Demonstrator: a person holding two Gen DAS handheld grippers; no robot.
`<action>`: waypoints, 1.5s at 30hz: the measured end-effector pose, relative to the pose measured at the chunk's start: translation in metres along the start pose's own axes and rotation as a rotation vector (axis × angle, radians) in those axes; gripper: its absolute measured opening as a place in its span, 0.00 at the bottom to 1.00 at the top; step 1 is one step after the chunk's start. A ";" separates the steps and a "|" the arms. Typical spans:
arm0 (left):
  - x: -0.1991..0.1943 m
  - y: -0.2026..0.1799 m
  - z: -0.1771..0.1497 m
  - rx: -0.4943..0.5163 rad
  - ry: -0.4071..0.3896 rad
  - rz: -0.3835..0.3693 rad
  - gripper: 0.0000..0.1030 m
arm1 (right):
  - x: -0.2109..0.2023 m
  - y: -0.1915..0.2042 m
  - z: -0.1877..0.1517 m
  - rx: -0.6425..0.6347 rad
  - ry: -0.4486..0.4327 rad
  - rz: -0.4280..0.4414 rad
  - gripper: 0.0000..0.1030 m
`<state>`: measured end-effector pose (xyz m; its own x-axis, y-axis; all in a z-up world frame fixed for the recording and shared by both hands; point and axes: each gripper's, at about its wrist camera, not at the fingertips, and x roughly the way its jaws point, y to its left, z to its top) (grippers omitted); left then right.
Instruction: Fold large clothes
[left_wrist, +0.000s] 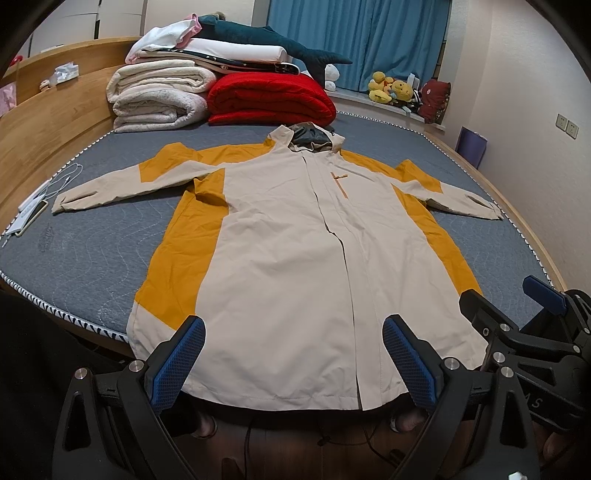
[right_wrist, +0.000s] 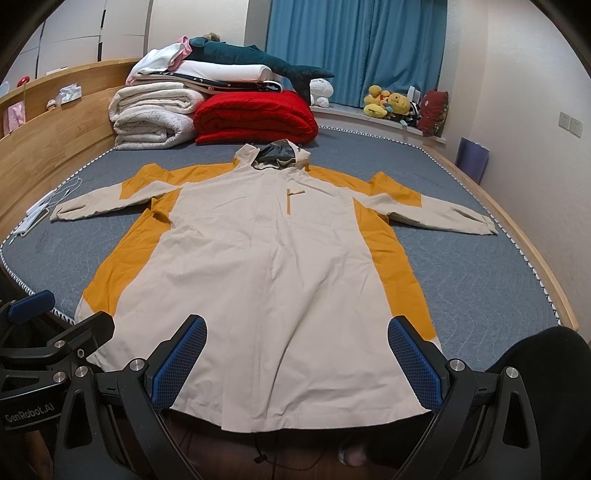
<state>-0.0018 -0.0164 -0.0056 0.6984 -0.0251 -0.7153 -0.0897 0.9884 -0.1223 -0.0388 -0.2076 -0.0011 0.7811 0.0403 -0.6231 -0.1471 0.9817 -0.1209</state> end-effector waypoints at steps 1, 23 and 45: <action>0.000 0.000 0.000 0.001 0.000 0.000 0.93 | 0.000 0.000 0.000 0.000 -0.001 0.000 0.95; -0.022 -0.018 0.008 0.063 -0.080 0.032 0.78 | -0.002 -0.013 0.008 0.065 -0.009 0.010 0.87; 0.070 0.105 0.206 0.037 -0.168 0.055 0.19 | 0.014 -0.037 0.119 -0.032 -0.249 0.067 0.79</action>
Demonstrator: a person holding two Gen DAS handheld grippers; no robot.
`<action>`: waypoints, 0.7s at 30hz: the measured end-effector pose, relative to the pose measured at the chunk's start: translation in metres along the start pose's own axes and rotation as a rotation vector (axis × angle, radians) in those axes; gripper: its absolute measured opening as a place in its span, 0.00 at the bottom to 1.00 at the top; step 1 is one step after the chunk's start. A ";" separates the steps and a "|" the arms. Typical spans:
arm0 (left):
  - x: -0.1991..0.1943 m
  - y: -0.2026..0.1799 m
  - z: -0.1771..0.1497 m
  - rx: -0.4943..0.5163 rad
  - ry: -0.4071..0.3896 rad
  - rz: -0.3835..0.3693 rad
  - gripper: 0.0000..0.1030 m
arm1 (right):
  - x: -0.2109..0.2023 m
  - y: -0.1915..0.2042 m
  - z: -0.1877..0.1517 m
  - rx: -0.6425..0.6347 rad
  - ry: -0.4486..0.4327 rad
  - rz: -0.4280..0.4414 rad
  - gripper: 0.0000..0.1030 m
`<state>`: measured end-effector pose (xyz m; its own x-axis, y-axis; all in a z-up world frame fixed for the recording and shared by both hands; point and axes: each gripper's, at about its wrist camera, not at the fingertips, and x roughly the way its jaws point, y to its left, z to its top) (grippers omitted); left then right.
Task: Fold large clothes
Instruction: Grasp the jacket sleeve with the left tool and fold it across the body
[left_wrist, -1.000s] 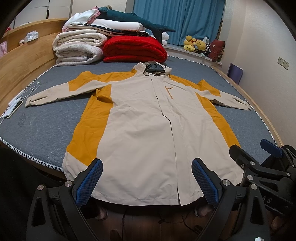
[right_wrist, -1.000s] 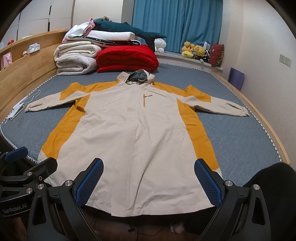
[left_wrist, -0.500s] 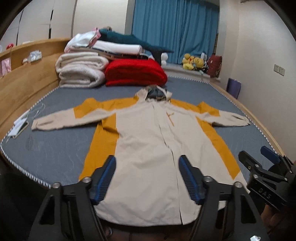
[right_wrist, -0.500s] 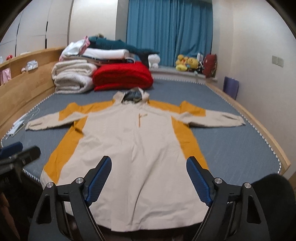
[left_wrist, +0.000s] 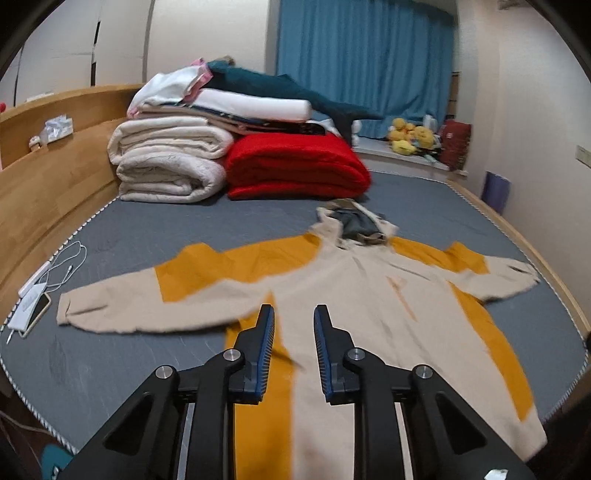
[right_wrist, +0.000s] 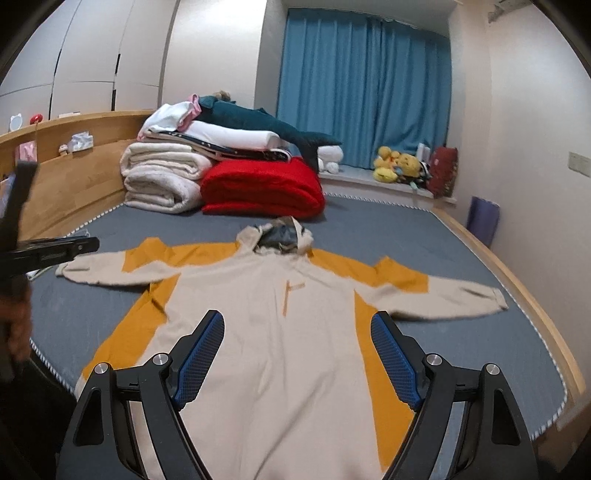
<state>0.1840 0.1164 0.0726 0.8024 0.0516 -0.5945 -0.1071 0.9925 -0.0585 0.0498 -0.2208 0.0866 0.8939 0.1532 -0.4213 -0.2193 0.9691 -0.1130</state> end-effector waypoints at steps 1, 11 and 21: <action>0.015 0.013 0.008 -0.012 0.007 0.010 0.19 | 0.012 -0.001 0.009 -0.005 0.000 0.009 0.79; 0.141 0.134 0.004 -0.162 0.171 0.187 0.20 | 0.146 -0.005 0.092 0.011 0.051 0.117 0.80; 0.186 0.263 -0.027 -0.440 0.240 0.364 0.24 | 0.255 0.006 0.091 0.054 0.163 0.186 0.95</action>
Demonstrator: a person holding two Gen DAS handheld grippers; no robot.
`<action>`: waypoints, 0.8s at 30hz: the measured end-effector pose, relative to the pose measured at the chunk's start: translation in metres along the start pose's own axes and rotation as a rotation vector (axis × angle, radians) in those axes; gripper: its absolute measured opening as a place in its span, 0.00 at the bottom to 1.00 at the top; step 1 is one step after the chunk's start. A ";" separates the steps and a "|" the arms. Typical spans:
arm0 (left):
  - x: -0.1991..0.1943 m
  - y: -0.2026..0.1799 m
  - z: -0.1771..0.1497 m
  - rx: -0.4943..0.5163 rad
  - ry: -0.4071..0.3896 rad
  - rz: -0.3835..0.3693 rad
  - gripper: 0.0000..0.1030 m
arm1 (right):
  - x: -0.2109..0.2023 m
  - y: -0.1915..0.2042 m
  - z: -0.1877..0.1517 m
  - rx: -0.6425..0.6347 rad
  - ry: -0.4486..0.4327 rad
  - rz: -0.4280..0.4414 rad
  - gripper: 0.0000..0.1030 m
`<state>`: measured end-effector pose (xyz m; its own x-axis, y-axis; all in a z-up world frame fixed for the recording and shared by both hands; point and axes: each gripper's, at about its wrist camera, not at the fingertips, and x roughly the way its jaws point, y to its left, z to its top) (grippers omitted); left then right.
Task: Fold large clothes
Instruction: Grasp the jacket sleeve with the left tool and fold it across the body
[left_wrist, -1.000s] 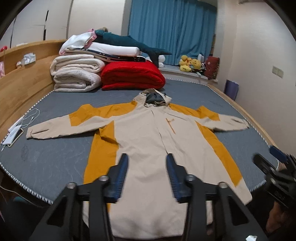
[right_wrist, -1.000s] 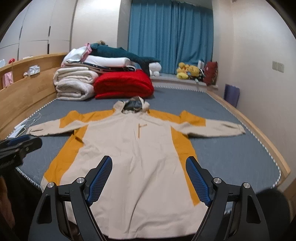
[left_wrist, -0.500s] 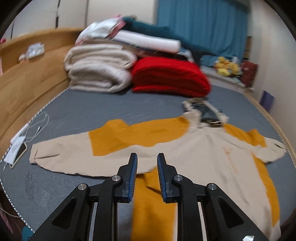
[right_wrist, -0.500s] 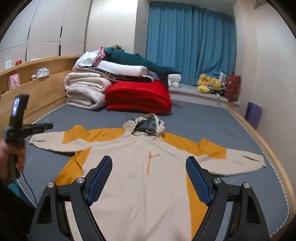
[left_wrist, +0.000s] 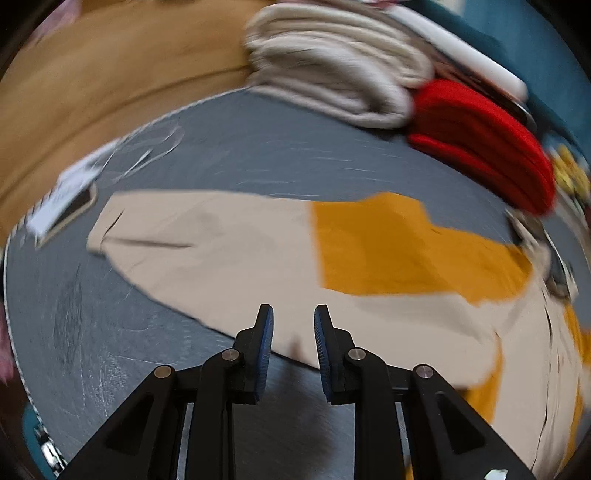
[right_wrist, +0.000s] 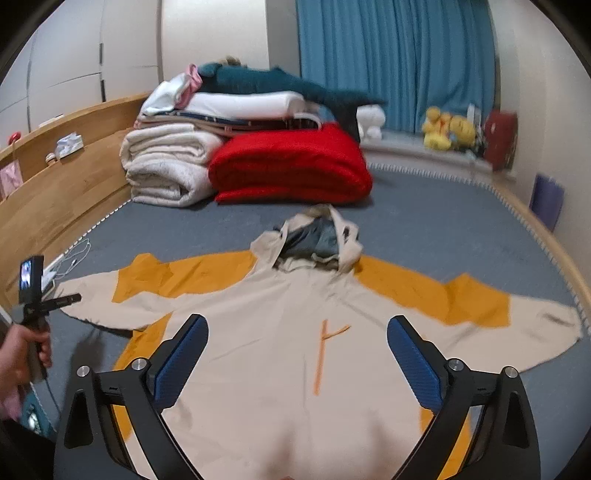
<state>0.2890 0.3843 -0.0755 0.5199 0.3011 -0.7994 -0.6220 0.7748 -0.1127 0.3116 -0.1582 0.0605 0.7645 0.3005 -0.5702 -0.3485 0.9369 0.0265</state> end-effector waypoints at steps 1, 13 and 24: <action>0.005 0.008 0.003 -0.017 0.003 0.014 0.25 | 0.005 0.004 0.002 -0.019 0.003 0.013 0.96; 0.064 0.125 0.024 -0.238 0.044 0.171 0.35 | 0.054 0.011 -0.016 -0.143 0.073 -0.108 0.93; 0.092 0.185 0.027 -0.429 0.070 0.135 0.36 | 0.068 0.000 -0.013 -0.078 0.061 -0.121 0.63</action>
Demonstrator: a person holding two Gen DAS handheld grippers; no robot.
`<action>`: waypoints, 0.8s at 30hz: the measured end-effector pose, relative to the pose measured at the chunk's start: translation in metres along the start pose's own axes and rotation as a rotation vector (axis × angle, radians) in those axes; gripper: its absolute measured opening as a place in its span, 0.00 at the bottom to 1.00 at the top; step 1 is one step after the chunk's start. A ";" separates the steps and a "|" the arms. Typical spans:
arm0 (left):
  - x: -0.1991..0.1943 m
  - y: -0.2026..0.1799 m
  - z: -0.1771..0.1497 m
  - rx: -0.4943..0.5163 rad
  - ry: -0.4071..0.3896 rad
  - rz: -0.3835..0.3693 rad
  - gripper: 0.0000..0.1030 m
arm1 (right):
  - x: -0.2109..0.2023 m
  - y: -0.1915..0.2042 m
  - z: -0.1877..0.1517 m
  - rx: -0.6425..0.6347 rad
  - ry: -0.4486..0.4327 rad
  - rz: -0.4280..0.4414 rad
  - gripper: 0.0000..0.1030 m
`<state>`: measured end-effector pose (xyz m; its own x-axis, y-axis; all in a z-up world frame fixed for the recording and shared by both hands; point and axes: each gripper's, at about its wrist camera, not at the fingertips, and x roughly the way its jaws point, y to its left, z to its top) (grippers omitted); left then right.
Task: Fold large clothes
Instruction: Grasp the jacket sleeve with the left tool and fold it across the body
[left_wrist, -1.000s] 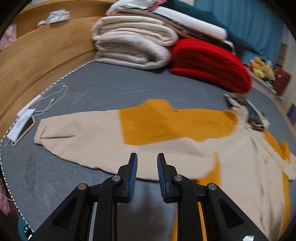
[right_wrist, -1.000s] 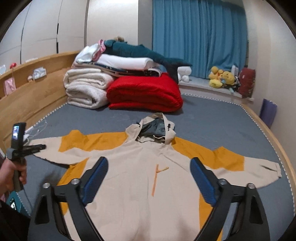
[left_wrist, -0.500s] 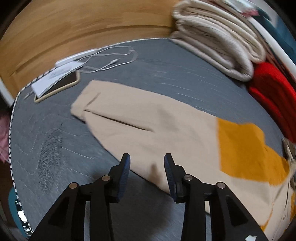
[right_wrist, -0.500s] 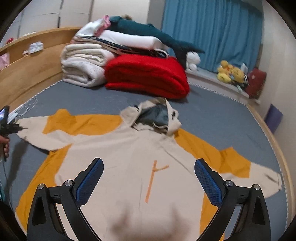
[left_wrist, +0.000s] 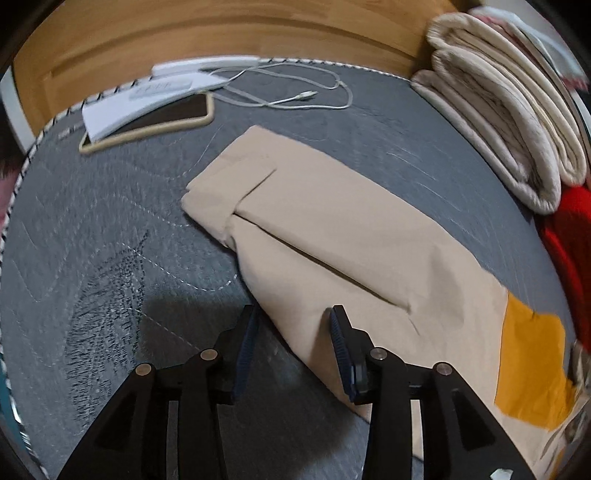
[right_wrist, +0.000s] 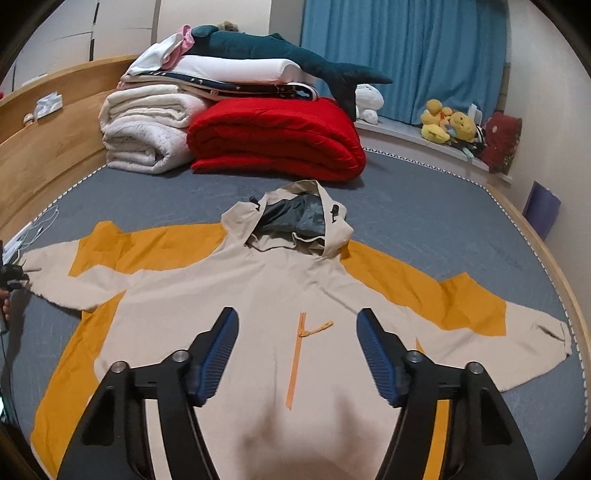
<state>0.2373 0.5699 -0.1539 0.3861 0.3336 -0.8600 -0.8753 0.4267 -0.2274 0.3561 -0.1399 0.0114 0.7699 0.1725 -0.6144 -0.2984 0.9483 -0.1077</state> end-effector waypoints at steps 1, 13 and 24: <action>0.002 0.001 0.001 -0.011 0.000 -0.005 0.36 | 0.002 0.000 0.000 0.000 0.001 -0.002 0.62; -0.009 -0.010 0.014 0.007 -0.064 0.025 0.05 | 0.029 -0.010 -0.010 0.095 0.124 0.070 0.54; -0.219 -0.156 -0.033 0.239 -0.246 -0.278 0.01 | 0.000 -0.020 0.005 0.111 0.051 0.057 0.45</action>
<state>0.2795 0.4030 0.0553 0.6803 0.3567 -0.6403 -0.6479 0.7011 -0.2978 0.3643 -0.1576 0.0174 0.7232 0.2159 -0.6560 -0.2743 0.9615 0.0141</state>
